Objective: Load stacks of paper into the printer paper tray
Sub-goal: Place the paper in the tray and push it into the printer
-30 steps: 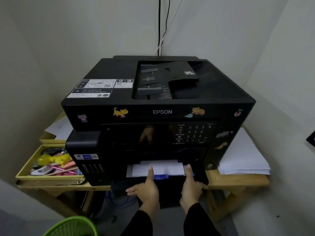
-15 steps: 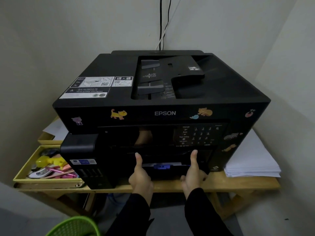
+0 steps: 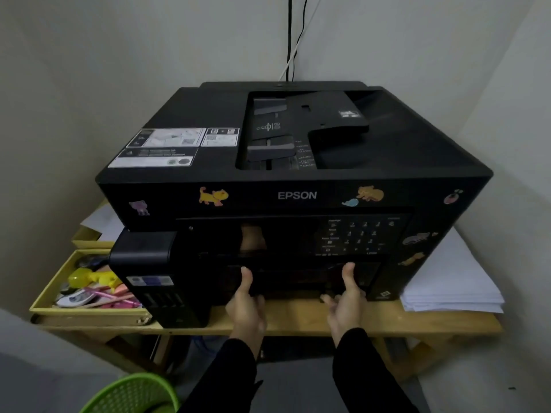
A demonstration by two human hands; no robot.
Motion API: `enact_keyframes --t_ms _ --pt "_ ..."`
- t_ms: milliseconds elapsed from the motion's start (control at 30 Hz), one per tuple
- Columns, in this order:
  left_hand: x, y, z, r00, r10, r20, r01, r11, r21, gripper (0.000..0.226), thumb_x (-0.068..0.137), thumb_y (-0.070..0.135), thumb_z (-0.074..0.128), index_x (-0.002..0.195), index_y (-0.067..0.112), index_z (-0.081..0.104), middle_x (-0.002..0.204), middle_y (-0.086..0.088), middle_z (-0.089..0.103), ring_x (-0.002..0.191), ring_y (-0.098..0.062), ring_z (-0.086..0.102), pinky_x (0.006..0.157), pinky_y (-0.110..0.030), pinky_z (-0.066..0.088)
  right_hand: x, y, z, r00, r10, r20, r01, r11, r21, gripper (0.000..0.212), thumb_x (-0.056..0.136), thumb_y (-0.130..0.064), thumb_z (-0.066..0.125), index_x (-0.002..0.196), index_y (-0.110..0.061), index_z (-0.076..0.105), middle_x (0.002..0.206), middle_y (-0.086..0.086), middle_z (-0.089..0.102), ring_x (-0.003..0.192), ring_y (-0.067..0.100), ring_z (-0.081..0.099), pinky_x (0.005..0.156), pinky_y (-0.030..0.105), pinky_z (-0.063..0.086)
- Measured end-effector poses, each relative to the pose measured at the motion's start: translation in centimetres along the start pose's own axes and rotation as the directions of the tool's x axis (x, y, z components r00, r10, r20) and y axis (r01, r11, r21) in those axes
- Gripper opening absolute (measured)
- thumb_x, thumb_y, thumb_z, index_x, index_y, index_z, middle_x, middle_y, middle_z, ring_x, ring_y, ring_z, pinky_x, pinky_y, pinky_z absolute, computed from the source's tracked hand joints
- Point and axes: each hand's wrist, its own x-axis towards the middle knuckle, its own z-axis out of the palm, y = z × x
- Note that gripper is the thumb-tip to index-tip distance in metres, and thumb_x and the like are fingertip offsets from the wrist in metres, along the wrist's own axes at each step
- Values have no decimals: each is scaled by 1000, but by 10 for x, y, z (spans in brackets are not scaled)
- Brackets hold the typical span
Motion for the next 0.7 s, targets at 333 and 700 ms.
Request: enact_keyframes --t_ms 333,700 --pt "4 2 -1 995 -6 102 -5 995 104 55 88 45 58 130 11 48 123 -6 61 103 -19 60 88 -24 46 6 4 1 999 -36 10 36 997 -65 101 78 -48 67 152 -22 4 151 6 33 140 26 31 112 51 32" --pt "-42 11 0 980 142 142 -199 606 770 87 89 64 38 130 -12 47 119 -28 60 100 -39 60 97 -45 46 -40 -36 -6 992 -121 35 114 748 -654 85 86 -59 50 147 -4 27 149 15 38 136 33 37 112 41 30"
